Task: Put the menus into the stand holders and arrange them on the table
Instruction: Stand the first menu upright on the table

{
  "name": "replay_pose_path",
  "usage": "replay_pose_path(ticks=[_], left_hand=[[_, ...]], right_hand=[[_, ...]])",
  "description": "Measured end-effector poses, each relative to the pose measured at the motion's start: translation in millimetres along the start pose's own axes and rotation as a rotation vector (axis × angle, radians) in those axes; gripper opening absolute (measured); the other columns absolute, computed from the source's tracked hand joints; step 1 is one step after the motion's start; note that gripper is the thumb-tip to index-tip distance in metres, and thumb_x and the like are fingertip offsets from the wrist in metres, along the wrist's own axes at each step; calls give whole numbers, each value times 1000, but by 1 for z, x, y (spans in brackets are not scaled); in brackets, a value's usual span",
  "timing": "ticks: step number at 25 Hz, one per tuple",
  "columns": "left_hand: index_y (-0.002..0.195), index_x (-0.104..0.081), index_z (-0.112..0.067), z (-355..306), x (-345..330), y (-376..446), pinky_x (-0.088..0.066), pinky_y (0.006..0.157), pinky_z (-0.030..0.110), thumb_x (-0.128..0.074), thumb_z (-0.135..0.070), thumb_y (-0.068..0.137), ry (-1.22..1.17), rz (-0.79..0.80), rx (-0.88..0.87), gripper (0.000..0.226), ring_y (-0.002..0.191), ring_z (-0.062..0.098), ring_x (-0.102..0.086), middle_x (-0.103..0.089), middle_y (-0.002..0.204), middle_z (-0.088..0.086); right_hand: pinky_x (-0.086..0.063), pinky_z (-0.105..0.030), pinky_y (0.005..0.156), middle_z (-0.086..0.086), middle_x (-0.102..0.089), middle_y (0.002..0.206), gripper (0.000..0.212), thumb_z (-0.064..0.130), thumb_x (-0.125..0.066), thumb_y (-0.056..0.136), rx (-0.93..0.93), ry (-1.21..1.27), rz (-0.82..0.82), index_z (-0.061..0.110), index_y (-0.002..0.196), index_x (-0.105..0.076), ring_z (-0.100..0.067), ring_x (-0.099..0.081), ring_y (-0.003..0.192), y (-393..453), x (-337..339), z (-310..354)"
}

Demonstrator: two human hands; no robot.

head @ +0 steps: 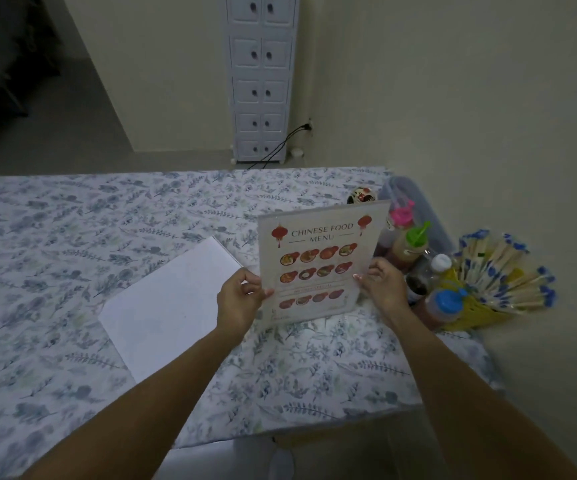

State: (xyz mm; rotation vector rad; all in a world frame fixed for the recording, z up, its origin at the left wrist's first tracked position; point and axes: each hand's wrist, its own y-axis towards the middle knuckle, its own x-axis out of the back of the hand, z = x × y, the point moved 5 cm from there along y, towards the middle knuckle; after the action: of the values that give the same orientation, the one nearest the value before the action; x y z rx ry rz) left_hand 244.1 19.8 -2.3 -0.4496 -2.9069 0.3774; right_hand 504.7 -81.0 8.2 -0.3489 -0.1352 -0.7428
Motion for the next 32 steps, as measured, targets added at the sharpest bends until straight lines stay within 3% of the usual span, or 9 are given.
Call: replay_pose_path(ticks=[2, 4, 7, 10, 19, 22, 27, 30, 32], left_hand=[[77, -50, -7, 2, -4, 1, -57, 56, 20, -71, -1, 82, -19, -32, 2, 23, 79, 20, -71, -73, 86, 8], [77, -50, -7, 4, -4, 5, -59, 63, 25, -71, -1, 82, -21, -43, 2, 22, 80, 22, -71, -73, 85, 10], [78, -47, -7, 7, -4, 10, -60, 77, 40, -71, -1, 82, 4, -18, 32, 24, 86, 27, -72, -74, 92, 15], [76, -45, -8, 4, -5, 10, -60, 74, 35, -69, -3, 84, 22, -22, 37, 25, 84, 24, -71, -73, 88, 7], [73, -41, -10, 2, -8, 12, -59, 83, 46, -67, 0, 84, -1, -42, 44, 30, 94, 32, -69, -71, 98, 12], [73, -42, -11, 4, -7, 14, -59, 83, 48, -67, 0, 84, -8, -41, 35, 30, 96, 34, -70, -71, 100, 15], [74, -47, -15, 6, -7, 10, -58, 84, 44, -68, -6, 85, 83, -42, 20, 25, 94, 32, -69, -71, 96, 12], [85, -58, -14, 6, -1, 4, -56, 90, 41, -66, -7, 86, 143, -30, -24, 11, 96, 26, -67, -71, 97, 7], [99, -62, -10, 8, 11, -2, -53, 93, 33, -66, -7, 87, 198, -38, -58, 13, 102, 20, -64, -70, 107, 5]], right_hand=[[-58, -36, 77, -1, -64, 83, 18, -7, -65, 82, 11, -1, 21, 10, 82, -58, -18, -63, 80, 9, 2, -8], [-56, -45, 84, -2, -65, 83, 16, -6, -65, 83, 34, -4, 44, 9, 84, -59, -23, -64, 85, 13, 1, -12], [-57, -51, 85, 3, -67, 83, 26, -1, -66, 83, 39, -55, 48, 22, 76, -59, -25, -67, 90, 18, 2, -17], [-57, -55, 83, 5, -67, 82, 36, 3, -68, 81, 56, -96, 38, 34, 66, -57, -26, -68, 90, 22, 1, -19], [-59, -54, 76, -4, -70, 88, 30, 14, -70, 82, 103, -231, 10, 30, 66, -52, -27, -69, 90, 24, 3, -22], [-59, -54, 75, -7, -70, 91, 19, 16, -69, 83, 95, -249, -6, 15, 76, -51, -26, -69, 89, 23, 2, -24], [-56, -45, 85, -11, -69, 105, 23, 15, -68, 85, 103, -268, -25, 8, 102, -53, -26, -66, 97, 8, -3, -21], [-50, -34, 81, -10, -63, 117, 32, 14, -63, 89, 139, -302, -167, 9, 116, -47, -21, -60, 100, -23, -5, -22], [-52, -39, 81, -9, -61, 116, 28, 19, -59, 91, 219, -411, -239, 13, 115, -46, -26, -59, 103, -43, -11, -28]])
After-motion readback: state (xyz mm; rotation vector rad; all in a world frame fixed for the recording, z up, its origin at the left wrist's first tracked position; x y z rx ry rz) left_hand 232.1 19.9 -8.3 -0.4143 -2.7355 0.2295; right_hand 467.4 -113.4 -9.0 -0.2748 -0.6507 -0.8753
